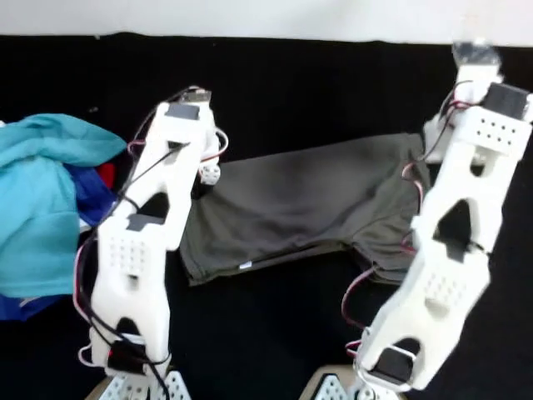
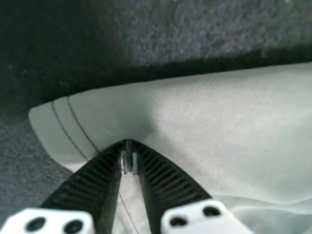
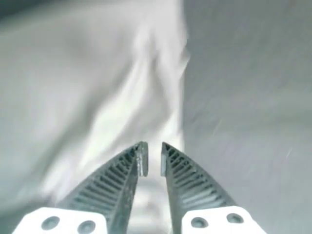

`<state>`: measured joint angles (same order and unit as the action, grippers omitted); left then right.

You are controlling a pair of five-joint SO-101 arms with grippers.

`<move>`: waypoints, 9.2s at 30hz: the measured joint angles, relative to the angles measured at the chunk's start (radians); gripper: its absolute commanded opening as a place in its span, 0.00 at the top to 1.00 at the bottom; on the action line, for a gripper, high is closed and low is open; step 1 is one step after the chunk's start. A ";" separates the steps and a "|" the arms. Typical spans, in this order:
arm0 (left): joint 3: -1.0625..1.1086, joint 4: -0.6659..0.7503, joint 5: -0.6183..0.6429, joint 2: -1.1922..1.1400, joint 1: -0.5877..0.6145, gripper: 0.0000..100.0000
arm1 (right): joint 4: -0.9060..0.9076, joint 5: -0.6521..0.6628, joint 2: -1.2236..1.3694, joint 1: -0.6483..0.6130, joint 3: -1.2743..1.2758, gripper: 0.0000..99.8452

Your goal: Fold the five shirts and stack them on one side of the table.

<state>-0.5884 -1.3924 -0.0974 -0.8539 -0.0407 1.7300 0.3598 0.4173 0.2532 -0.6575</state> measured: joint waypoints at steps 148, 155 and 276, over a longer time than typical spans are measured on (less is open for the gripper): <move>-0.506 -0.258 0.000 -0.302 0.000 0.99 | -0.267 0.559 -0.199 0.021 0.647 0.99; -0.506 -0.258 0.000 -0.302 0.000 0.99 | -0.265 0.525 -0.043 -0.035 0.431 0.98; 0.893 0.351 0.060 0.563 -0.032 0.99 | -0.376 0.373 -0.365 -0.124 0.818 0.93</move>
<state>0.3046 -1.0411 -0.0376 -0.2908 -0.0729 1.3541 0.7327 0.0522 0.1289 0.1603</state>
